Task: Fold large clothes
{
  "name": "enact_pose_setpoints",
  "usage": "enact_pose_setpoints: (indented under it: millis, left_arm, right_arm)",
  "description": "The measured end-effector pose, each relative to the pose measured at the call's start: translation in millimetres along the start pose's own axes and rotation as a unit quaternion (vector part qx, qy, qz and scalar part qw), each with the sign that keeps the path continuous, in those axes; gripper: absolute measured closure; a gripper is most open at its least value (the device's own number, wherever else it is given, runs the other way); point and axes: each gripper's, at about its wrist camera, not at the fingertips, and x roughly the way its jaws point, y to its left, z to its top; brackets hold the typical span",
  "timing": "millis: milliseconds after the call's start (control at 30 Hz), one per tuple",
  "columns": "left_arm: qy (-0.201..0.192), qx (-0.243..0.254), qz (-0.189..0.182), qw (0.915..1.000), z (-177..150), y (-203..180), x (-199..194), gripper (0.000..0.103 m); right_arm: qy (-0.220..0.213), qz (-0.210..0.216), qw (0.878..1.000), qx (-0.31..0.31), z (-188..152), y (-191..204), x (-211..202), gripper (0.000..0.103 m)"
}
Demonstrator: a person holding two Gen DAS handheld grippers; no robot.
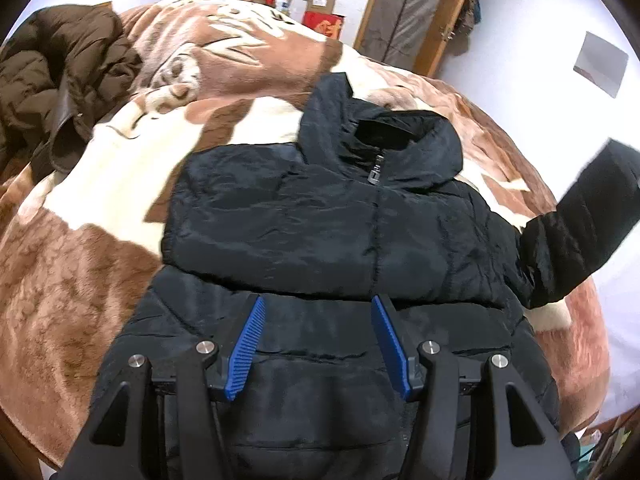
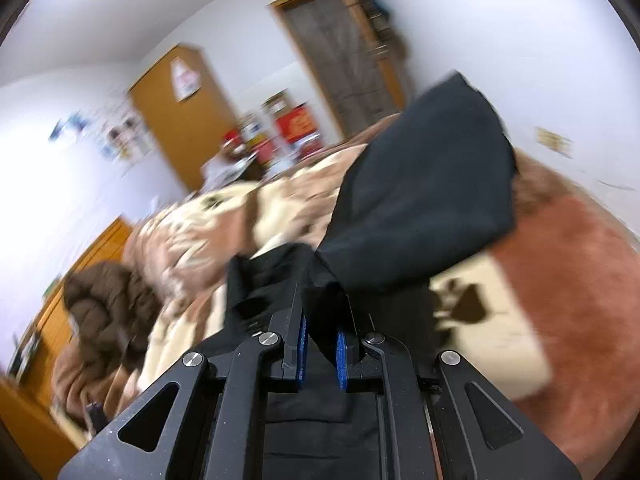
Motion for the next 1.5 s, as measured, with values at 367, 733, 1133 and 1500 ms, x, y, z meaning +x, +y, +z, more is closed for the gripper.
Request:
enact_pose_setpoints:
  millis: [367, 733, 1133, 1500]
  left_arm:
    - [-0.008, -0.045, 0.03, 0.9985, -4, 65, -7, 0.045]
    - [-0.001, -0.059, 0.019, 0.9981, -1, 77, 2, 0.045]
    - [0.007, 0.003, -0.07, 0.9975, 64, -6, 62, 0.032]
    - [0.027, 0.015, -0.026, 0.9992, 59, -21, 115, 0.093]
  right_arm:
    - [0.177, 0.043, 0.981, -0.061, -96, 81, 169, 0.091]
    - [0.238, 0.084, 0.966, -0.065, -136, 89, 198, 0.048]
    - [0.126, -0.008, 0.992, -0.023, -95, -15, 126, 0.05]
    - [0.148, -0.067, 0.987, -0.007, -93, -76, 167, 0.069]
